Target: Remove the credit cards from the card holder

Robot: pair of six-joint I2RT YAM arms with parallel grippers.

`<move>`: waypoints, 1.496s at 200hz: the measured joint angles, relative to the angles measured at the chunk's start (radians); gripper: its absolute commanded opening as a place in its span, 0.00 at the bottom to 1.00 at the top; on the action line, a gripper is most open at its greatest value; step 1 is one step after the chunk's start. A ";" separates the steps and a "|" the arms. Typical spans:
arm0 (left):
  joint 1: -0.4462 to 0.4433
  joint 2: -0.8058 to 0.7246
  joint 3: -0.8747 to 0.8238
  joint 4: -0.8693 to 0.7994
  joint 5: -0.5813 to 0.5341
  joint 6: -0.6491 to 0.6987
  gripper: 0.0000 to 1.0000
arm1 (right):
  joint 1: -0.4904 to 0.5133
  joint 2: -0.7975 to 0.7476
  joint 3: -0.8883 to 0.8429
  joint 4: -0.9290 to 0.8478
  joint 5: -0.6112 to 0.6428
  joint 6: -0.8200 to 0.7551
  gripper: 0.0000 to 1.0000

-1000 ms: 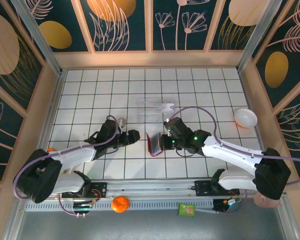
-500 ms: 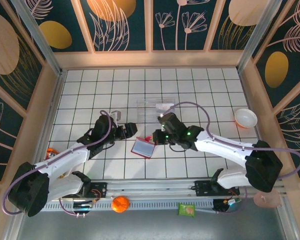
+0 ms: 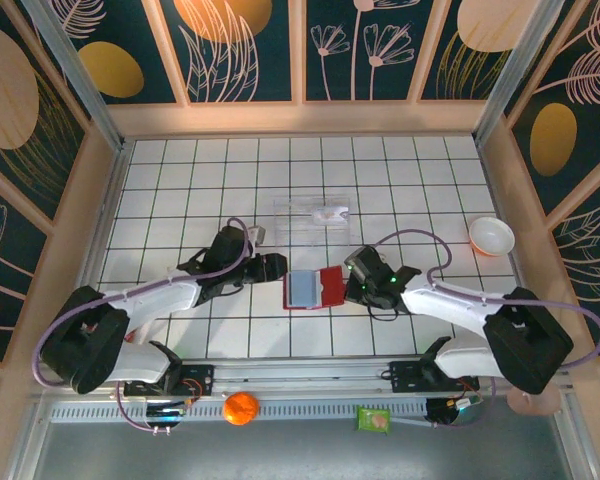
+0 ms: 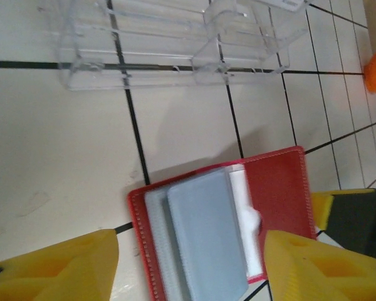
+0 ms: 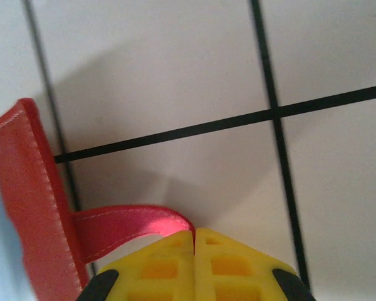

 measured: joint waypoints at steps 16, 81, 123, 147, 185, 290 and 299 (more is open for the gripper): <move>-0.018 0.023 0.006 0.015 0.014 0.004 0.50 | -0.002 0.031 0.000 0.007 0.019 0.000 0.03; -0.116 0.142 0.129 0.034 0.047 0.017 0.45 | -0.002 0.048 0.006 0.021 0.036 -0.020 0.14; -0.171 0.266 0.245 0.031 0.069 0.044 0.31 | -0.003 0.007 -0.023 0.050 0.049 -0.043 0.28; -0.205 0.354 0.321 0.024 0.073 0.061 0.26 | -0.005 -0.033 -0.027 0.052 0.060 -0.050 0.32; -0.236 0.485 0.433 -0.010 0.084 0.084 0.16 | -0.015 -0.116 -0.028 0.044 0.077 -0.061 0.35; -0.236 0.568 0.489 -0.060 0.071 0.086 0.11 | -0.062 -0.277 -0.172 0.230 -0.213 -0.133 0.00; -0.236 0.568 0.489 -0.061 0.068 0.086 0.11 | -0.062 -0.246 -0.181 0.258 -0.240 -0.134 0.00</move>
